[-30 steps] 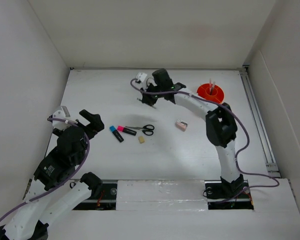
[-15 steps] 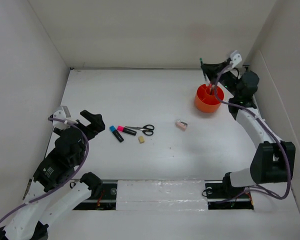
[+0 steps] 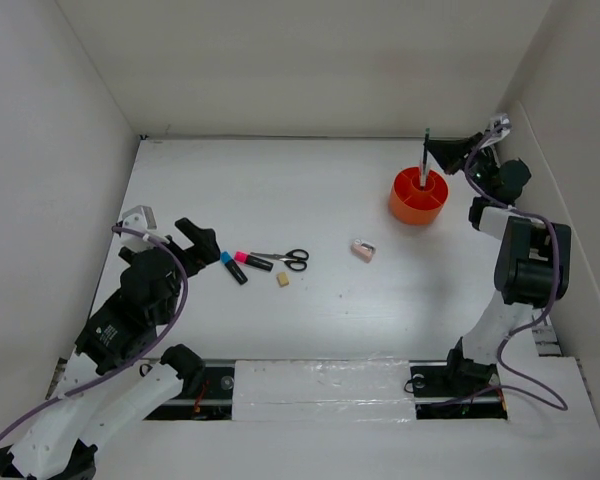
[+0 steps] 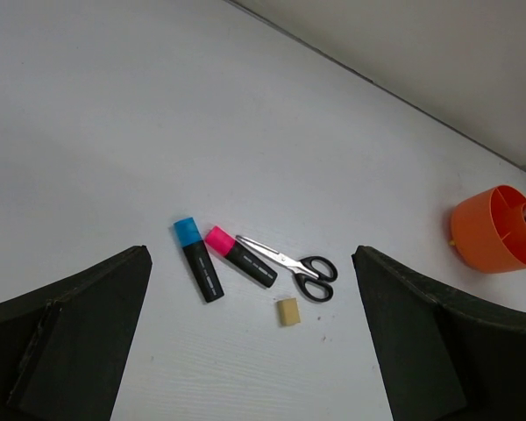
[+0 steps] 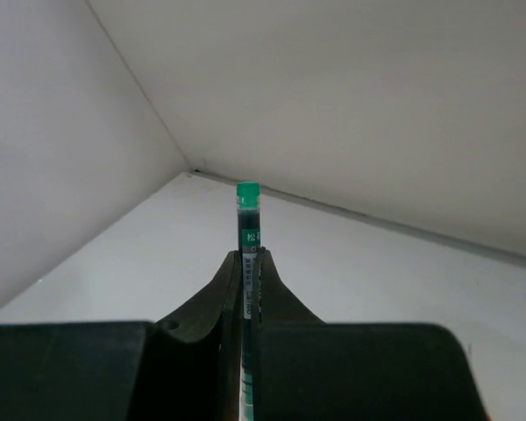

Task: Sort the stationery into containers
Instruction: Place the pen in the storage box.

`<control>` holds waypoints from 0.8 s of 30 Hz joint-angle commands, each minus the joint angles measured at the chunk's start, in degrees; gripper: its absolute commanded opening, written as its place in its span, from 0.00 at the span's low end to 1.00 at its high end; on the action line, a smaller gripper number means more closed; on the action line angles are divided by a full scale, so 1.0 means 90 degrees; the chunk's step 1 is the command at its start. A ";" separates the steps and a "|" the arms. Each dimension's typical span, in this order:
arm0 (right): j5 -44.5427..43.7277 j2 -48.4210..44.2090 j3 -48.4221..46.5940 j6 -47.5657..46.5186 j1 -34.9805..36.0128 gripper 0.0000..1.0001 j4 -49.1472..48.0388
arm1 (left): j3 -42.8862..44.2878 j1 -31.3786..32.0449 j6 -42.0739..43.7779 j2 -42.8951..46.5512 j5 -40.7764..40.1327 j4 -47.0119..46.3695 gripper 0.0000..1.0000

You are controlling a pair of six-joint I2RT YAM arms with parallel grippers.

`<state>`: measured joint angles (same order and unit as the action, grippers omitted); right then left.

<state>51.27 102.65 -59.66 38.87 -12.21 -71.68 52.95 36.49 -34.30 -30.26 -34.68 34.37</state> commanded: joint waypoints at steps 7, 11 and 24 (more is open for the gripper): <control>0.0310 0.0723 -0.0655 0.1032 -0.0196 0.00 -0.3559 | -0.0014 -0.0031 0.0179 -0.0134 0.0103 -0.0333 1.00; 0.0466 0.0870 -0.0900 0.1091 -0.0196 0.00 -0.3559 | -0.0014 -0.0031 0.0179 -0.0192 0.0103 -0.0333 1.00; 0.0856 0.1622 -0.2013 0.1091 -0.0255 0.00 -0.3247 | -0.0014 -0.0031 0.0237 -0.0309 0.0161 -0.0391 1.00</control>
<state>56.38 116.88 -74.56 48.47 -13.93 -73.76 52.95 36.49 -33.21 -31.90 -33.39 32.99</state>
